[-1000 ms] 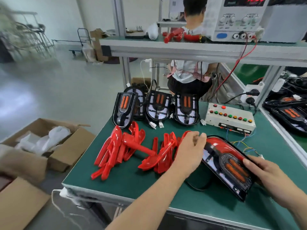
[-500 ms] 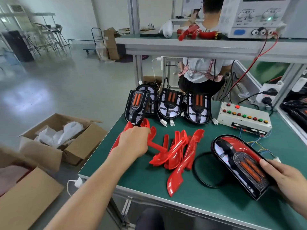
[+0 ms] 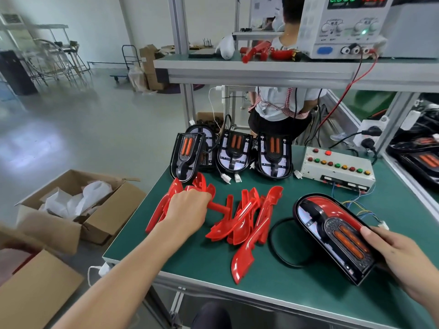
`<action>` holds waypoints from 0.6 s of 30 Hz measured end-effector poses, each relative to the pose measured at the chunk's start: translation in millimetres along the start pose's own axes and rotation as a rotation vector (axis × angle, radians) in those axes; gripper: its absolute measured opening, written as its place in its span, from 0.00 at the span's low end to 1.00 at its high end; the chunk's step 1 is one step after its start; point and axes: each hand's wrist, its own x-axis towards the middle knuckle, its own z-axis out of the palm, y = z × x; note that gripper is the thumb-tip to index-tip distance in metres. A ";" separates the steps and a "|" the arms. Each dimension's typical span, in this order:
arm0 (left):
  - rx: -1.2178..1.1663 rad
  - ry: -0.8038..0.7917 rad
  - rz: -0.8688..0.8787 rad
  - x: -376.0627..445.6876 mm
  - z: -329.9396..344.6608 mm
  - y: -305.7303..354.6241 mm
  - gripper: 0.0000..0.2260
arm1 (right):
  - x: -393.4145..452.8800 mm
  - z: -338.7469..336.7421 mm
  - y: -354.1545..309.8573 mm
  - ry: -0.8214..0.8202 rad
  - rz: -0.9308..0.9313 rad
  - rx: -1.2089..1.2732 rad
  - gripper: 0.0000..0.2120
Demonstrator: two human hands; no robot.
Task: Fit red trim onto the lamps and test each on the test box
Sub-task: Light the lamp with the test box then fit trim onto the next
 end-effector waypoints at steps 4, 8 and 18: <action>-0.110 0.145 0.029 -6.6 -20.1 3.5 0.11 | 3.1 1.6 0.8 0.001 0.006 0.010 0.11; -0.415 0.334 0.200 -20.2 -45.8 41.3 0.19 | 6.7 3.7 4.6 0.010 0.004 0.003 0.15; -0.436 0.222 0.455 -43.3 -14.0 175.3 0.23 | 0.8 27.8 15.6 0.155 -0.079 0.061 0.11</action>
